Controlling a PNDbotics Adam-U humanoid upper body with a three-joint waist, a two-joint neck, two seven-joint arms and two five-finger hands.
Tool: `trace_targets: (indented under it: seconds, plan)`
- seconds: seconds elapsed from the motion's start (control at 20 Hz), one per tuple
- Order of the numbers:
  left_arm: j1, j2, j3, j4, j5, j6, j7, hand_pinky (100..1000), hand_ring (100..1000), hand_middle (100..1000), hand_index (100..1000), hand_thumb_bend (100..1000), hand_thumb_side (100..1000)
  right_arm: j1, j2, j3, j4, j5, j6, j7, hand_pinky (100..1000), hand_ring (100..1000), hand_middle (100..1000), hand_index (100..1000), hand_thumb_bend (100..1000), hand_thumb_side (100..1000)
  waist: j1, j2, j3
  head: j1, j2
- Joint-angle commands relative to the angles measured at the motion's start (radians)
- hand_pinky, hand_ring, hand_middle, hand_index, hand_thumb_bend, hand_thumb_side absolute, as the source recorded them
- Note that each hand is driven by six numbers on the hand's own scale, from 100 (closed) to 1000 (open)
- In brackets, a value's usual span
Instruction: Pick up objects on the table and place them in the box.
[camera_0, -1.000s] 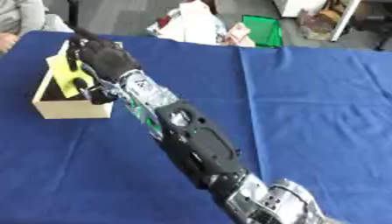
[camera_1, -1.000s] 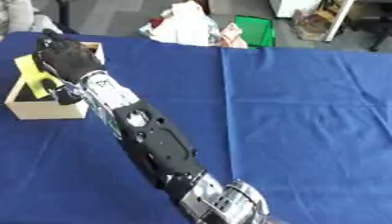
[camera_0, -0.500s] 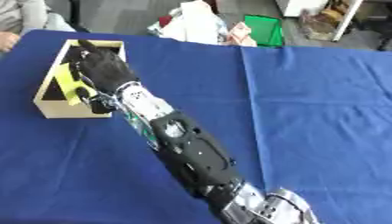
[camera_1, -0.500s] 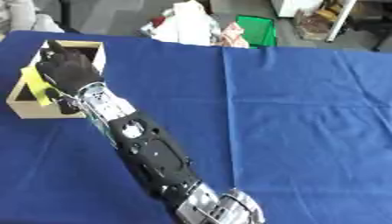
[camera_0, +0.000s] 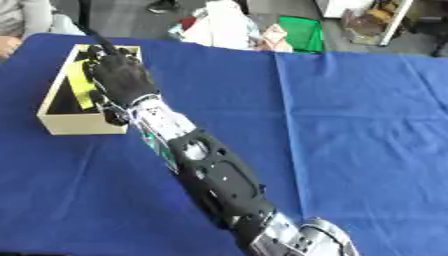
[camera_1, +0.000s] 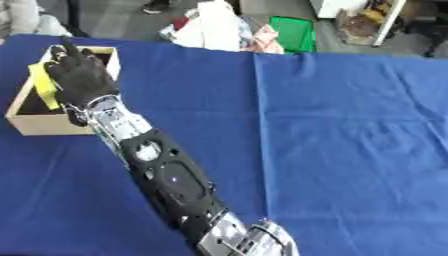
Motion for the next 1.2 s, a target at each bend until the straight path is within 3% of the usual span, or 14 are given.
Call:
trace_targets:
  seconds: [0.05,0.2,0.25,0.45,0.95,1.2]
  plan:
    - [-0.017,0.012,-0.001,-0.022,0.007,-0.002,-0.002,848,508,368,743,100,132,-0.019,0.017,-0.006,-0.020,0.038,0.025,-0.004,772,1000,784,688,153,100,0.012,-0.015,0.003,-0.004,-0.016]
    - [-0.017,0.012,-0.001,-0.021,0.008,-0.002,-0.003,848,508,368,743,100,132,-0.014,0.025,-0.011,-0.005,0.066,0.041,0.025,779,1000,810,799,179,100,0.012,-0.015,0.005,-0.003,-0.018]
    - [-0.017,0.011,-0.001,-0.022,0.008,-0.002,-0.003,848,508,368,743,100,131,-0.013,0.026,-0.012,-0.003,0.072,0.043,0.033,784,1000,832,882,246,100,0.012,-0.015,0.006,-0.003,-0.018]
    - [-0.016,0.011,0.000,-0.021,0.008,-0.002,-0.003,848,508,368,743,100,131,-0.012,0.027,-0.014,0.000,0.081,0.043,0.063,791,1000,865,932,315,100,0.011,-0.015,0.005,-0.002,-0.018]
    - [-0.015,0.013,0.002,-0.020,0.009,-0.003,-0.001,848,507,368,743,100,132,-0.015,0.017,-0.021,-0.027,0.048,0.054,0.049,789,1000,866,913,223,100,0.013,-0.017,-0.001,0.001,-0.017]
    - [-0.011,0.015,0.005,-0.017,0.011,-0.002,-0.001,850,508,369,744,100,135,-0.022,-0.013,-0.045,-0.068,-0.011,0.074,0.022,783,1000,872,903,100,100,0.014,-0.019,-0.012,0.007,-0.014]
